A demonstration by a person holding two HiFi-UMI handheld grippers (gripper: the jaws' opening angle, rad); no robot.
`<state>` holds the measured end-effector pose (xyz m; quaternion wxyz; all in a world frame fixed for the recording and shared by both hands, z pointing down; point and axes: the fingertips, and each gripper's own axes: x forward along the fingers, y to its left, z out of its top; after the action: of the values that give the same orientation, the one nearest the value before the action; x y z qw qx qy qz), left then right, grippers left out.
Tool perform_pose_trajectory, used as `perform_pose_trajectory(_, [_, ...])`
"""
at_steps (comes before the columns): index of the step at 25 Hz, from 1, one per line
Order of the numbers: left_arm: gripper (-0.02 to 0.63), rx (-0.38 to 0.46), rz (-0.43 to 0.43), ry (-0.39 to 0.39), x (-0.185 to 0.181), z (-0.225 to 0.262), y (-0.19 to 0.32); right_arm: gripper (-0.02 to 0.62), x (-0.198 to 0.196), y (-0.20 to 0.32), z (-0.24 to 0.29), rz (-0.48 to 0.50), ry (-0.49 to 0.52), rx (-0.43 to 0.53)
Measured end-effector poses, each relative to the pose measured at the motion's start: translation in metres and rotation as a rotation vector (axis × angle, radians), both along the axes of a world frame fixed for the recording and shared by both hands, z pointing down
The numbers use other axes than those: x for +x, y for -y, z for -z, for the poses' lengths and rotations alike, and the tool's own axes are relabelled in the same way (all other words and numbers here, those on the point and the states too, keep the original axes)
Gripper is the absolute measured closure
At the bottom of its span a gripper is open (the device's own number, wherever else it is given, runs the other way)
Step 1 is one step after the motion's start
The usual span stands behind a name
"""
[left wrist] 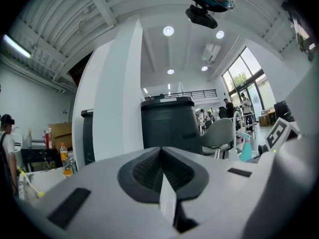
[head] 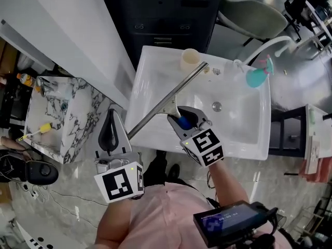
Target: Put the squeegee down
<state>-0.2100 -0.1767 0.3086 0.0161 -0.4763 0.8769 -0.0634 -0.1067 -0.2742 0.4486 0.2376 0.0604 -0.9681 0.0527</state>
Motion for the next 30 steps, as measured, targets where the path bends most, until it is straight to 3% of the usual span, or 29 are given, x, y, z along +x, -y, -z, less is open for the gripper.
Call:
perform_pose_trajectory(16, [0.597,-0.083,0.012,-0.076,-0.04,-0.039,0.009,0.479,-0.015,-0.014,-0.072,0.069,-0.14,-0.117])
perform_pose_trajectory(30, [0.597,-0.126,0.011,-0.094,-0.057,-0.059,0.024,0.477,-0.014,-0.023,-0.125,0.117,-0.236,-0.214])
